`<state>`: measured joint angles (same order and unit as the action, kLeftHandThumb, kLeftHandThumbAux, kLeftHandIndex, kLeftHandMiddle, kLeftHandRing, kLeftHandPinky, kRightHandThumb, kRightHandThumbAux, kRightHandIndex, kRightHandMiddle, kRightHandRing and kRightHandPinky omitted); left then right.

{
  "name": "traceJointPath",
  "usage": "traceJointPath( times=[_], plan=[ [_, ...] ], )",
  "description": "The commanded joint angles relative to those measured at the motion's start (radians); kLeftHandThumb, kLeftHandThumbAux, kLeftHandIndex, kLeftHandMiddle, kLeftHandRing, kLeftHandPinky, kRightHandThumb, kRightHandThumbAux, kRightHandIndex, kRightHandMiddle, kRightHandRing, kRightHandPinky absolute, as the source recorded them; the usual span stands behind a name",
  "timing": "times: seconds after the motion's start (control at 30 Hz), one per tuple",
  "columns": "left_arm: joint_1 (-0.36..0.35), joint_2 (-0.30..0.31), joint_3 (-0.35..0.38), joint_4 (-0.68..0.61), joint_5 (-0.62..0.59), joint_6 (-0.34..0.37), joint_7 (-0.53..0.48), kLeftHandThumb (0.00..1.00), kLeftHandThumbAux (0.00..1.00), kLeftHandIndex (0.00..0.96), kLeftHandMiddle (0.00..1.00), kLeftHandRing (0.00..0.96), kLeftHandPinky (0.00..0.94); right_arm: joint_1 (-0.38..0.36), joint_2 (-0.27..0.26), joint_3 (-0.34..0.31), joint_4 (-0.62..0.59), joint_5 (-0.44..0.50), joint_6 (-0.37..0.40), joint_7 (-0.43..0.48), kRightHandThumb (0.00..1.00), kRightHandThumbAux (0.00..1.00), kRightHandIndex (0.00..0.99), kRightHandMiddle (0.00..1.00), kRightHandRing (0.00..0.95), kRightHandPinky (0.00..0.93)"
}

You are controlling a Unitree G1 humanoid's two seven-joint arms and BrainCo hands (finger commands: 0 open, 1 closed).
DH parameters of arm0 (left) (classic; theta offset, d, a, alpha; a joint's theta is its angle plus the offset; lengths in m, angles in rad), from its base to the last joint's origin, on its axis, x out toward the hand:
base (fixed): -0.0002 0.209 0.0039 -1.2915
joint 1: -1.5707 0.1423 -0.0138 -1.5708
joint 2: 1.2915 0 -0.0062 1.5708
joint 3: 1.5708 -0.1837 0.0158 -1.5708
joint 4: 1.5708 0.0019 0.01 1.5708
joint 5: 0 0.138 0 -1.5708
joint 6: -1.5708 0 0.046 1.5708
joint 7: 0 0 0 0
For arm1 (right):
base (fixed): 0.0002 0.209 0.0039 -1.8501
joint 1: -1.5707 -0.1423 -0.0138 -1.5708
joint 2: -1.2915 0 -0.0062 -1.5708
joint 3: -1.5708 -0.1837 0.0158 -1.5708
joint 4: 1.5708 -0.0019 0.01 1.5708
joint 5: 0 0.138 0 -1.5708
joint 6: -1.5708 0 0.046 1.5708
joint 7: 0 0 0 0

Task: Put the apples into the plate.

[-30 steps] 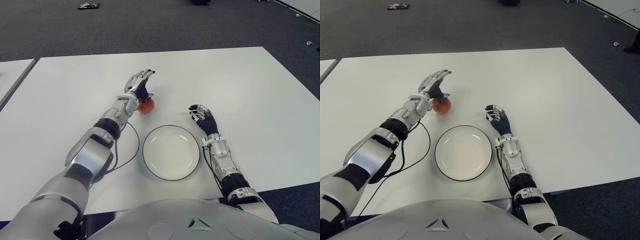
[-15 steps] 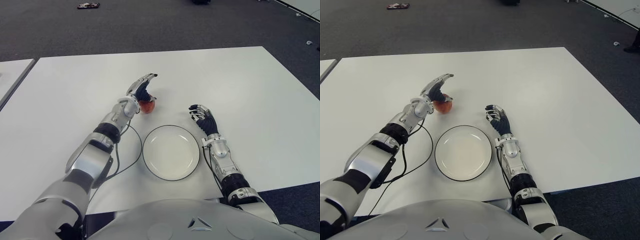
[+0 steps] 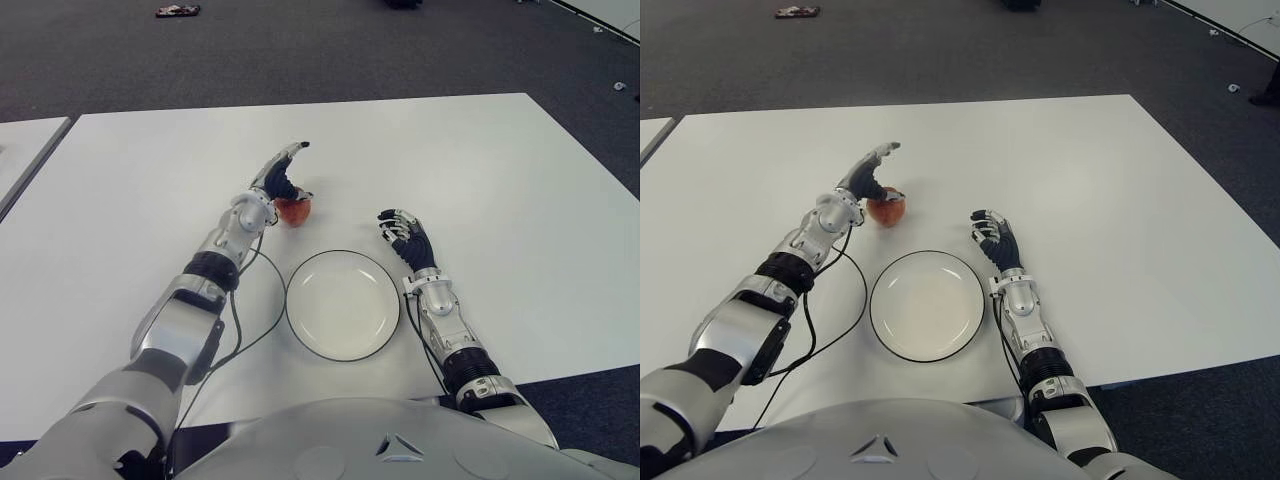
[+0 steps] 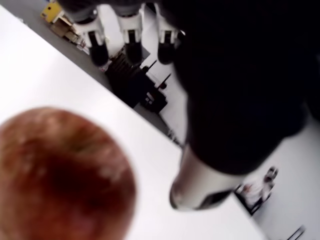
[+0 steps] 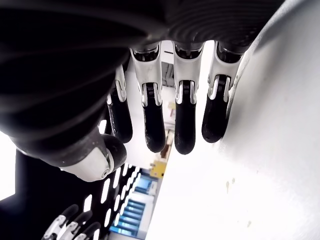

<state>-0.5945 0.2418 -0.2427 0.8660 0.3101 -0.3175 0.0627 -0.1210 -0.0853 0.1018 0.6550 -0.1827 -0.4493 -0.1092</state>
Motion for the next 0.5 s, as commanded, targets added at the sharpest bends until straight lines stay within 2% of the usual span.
traceJointPath(
  times=[0.03,0.27,0.5],
  plan=[
    [0.032,-0.015,0.04,-0.031,-0.055,-0.005,-0.05,0.001,0.283,0.0,0.0,0.0,0.0,0.07,0.004,0.013,0.045,-0.011,0.075,0.016,0.626,0.652,0.288,0.323,0.318,0.339],
    [0.041,-0.019,0.065,-0.052,-0.088,0.006,-0.095,0.0,0.307,0.0,0.0,0.0,0.0,0.076,0.006,0.012,0.037,-0.009,0.065,0.01,0.64,0.659,0.288,0.328,0.32,0.333],
    [0.042,-0.02,0.059,-0.041,-0.06,-0.004,-0.075,0.0,0.311,0.0,0.0,0.0,0.0,0.076,0.002,0.017,0.035,-0.014,0.065,0.012,0.638,0.659,0.289,0.326,0.316,0.331]
  ],
)
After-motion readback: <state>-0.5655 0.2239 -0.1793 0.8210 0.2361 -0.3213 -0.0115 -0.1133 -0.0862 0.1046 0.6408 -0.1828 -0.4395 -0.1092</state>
